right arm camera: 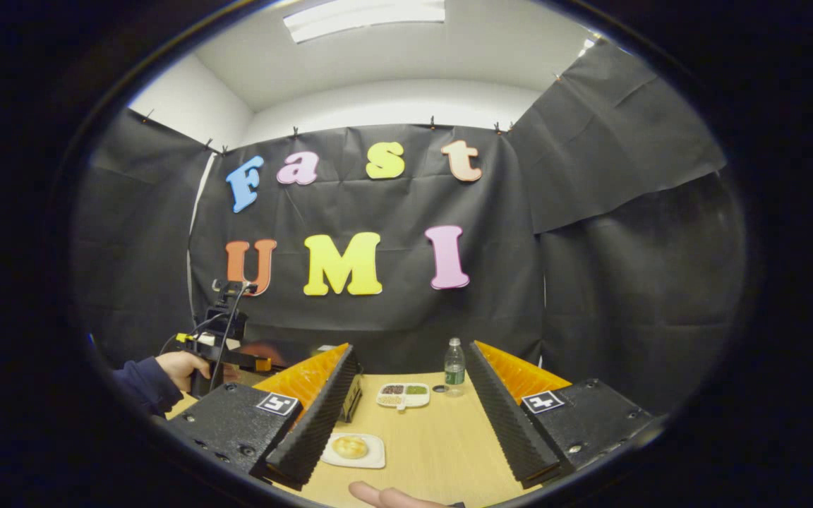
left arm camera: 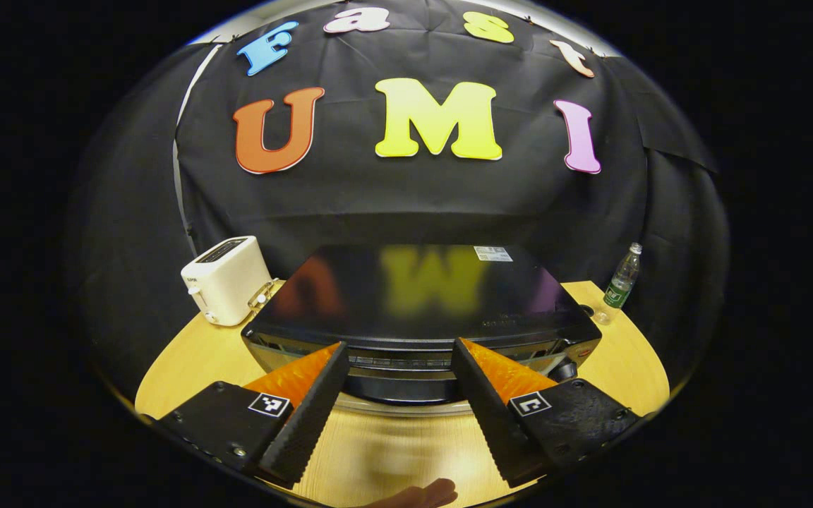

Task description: Open the electric oven with the left hand, put the food in, and close the electric oven.

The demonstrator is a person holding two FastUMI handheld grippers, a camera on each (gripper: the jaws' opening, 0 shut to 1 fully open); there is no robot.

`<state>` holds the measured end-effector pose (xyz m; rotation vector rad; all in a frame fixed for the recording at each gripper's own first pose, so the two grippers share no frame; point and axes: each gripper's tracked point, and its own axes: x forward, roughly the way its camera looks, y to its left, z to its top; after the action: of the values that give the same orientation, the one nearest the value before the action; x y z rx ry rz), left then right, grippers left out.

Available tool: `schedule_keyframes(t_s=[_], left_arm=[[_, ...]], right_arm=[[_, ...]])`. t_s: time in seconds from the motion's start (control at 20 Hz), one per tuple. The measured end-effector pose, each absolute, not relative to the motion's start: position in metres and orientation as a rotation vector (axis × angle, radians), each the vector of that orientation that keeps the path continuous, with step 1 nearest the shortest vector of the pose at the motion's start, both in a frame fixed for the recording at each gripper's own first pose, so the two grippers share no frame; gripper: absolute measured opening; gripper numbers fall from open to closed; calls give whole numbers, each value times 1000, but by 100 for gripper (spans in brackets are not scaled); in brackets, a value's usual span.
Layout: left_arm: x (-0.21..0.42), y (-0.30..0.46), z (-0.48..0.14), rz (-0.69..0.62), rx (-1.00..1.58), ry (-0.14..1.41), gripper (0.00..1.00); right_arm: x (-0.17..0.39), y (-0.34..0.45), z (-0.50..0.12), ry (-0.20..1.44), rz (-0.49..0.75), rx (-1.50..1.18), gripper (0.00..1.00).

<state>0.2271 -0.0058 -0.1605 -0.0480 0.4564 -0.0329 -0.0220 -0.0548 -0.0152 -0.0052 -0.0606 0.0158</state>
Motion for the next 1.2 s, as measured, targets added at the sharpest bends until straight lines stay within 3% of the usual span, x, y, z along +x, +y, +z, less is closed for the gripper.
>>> schedule_keyframes(t_s=[0.55,1.2], left_arm=[[158,-6,-183,-40,-103,450,98],[96,-8,-256,-50,-67,467,97]], right_arm=[[-38,-37,-19,-44,50,2,96],[-38,-31,-34,-20,51,-3,97]])
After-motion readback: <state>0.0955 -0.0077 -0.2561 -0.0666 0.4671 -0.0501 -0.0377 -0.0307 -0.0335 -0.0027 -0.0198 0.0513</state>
